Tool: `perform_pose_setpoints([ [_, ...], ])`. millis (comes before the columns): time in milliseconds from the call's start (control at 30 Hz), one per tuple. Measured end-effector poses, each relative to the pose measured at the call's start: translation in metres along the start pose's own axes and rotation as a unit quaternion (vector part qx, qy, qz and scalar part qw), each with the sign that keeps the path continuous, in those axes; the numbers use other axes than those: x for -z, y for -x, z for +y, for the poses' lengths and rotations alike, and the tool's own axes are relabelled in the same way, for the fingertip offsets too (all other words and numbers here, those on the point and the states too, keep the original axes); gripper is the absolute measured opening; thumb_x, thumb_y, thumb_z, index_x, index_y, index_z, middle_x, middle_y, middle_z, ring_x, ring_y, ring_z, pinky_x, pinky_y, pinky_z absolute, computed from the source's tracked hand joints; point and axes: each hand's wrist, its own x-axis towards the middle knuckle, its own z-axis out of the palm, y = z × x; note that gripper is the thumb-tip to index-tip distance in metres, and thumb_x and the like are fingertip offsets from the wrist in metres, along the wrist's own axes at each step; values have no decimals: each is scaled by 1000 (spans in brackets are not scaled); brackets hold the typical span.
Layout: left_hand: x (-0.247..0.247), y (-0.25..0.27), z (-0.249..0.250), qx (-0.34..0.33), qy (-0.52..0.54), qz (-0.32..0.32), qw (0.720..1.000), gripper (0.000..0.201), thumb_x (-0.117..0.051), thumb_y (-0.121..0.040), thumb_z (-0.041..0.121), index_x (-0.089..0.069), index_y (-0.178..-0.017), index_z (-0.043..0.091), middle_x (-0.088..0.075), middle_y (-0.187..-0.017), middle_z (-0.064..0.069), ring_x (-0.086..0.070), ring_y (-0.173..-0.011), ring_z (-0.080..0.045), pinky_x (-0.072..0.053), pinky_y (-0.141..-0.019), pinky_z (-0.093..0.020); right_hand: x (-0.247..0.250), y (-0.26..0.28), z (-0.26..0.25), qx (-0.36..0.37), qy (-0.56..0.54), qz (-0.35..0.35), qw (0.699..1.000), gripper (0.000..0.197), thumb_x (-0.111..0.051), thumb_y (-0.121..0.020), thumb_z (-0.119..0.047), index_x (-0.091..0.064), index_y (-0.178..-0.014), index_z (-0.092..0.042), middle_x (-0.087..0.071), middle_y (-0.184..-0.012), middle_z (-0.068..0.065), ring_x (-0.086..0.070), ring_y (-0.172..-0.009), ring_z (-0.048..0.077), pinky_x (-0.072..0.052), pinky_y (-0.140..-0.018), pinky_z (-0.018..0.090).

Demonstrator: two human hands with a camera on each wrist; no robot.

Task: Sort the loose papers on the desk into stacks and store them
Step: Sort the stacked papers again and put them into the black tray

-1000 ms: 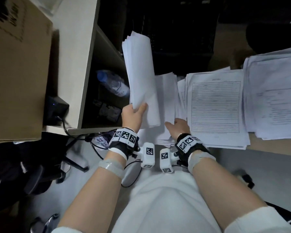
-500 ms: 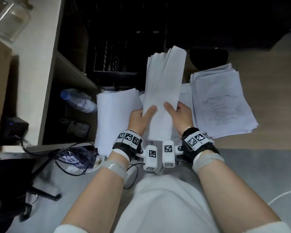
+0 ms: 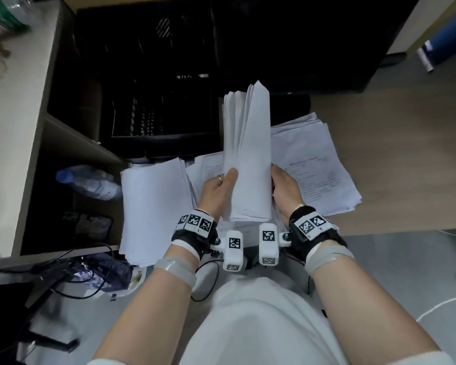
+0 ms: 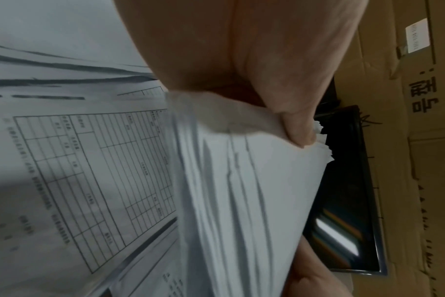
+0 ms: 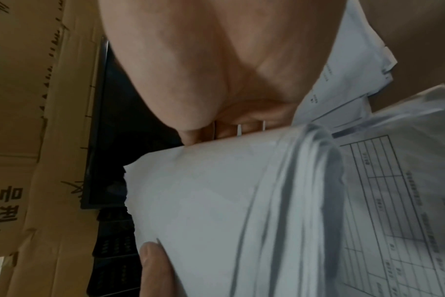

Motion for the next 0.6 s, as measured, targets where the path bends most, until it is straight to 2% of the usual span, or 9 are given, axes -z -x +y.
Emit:
perform_pose_setpoints([
  [67, -1, -8, 5, 20, -10, 11, 1000, 44, -59, -92, 58, -53, -70, 20, -48, -67, 2, -46, -65, -14, -38, -67, -29, 0, -1, -7, 1, 11, 2, 1000, 36, -43, -104, -39, -67, -119, -17, -69, -115, -8, -63, -101, 6, -50, -87, 22],
  [133, -3, -17, 10, 13, -9, 13, 1000, 44, -58, -89, 62, -58, -76, 19, -52, -72, 0, -50, -67, -13, -43, -70, -29, 2, -2, -17, 21, 9, -7, 1000, 42, -47, -103, -42, -54, -141, -25, -61, -131, -13, -60, -117, 4, -47, -101, 26],
  [167, -5, -19, 14, 3, -15, 21, 1000, 45, -58, -91, 59, -53, -71, 20, -46, -67, -1, -45, -60, -13, -40, -63, -27, 3, -4, -20, 28, 7, -10, 1000, 46, -48, -103, -41, -46, -147, -27, -58, -135, -13, -58, -121, 6, -46, -104, 28],
  [233, -7, -24, 13, -10, -43, 26, 999, 49, -59, -95, 50, -37, -61, 23, -33, -54, 3, -32, -47, -13, -28, -50, -24, 4, -5, -26, 23, 0, -18, 1000, 50, -48, -103, -41, -40, -150, -29, -57, -137, -10, -59, -120, 9, -48, -103, 32],
  [300, -8, -26, 12, -21, -54, 17, 998, 49, -61, -96, 44, -39, -58, 23, -35, -51, 5, -32, -46, -12, -27, -47, -23, 6, -3, -30, 21, -3, -34, 999, 52, -50, -99, -50, -45, -147, -30, -58, -138, -10, -61, -119, 10, -51, -101, 36],
  [400, -8, -28, 14, -41, -52, -11, 998, 33, -67, -94, 38, -65, -68, 18, -62, -62, -1, -55, -57, -20, -46, -57, -33, 11, 0, -37, 6, -5, -62, 998, 61, -59, -89, -61, -51, -142, -30, -62, -134, -10, -62, -117, 9, -53, -97, 37],
  [467, -10, -31, 12, -45, -44, -27, 998, 20, -69, -94, 33, -76, -90, 15, -77, -84, -3, -72, -78, -24, -58, -78, -41, 15, -2, -36, 15, 17, -79, 997, 68, -71, -82, -57, -52, -141, -32, -61, -136, -10, -60, -120, 8, -54, -97, 37],
  [533, -17, -34, 11, -49, -34, -26, 998, 20, -69, -92, 34, -77, -96, 17, -78, -93, -3, -74, -90, -21, -58, -90, -43, 18, -8, -35, 26, 54, -88, 994, 68, -77, -80, -44, -52, -142, -31, -56, -142, -11, -55, -126, 8, -51, -102, 39],
  [600, -27, -35, 15, -38, -28, -25, 999, 25, -67, -91, 38, -77, -95, 15, -78, -94, -6, -73, -92, -22, -57, -93, -46, 21, -13, -38, 37, 101, -99, 989, 68, -77, -82, -30, -50, -144, -28, -52, -146, -10, -53, -128, 9, -47, -105, 33],
])
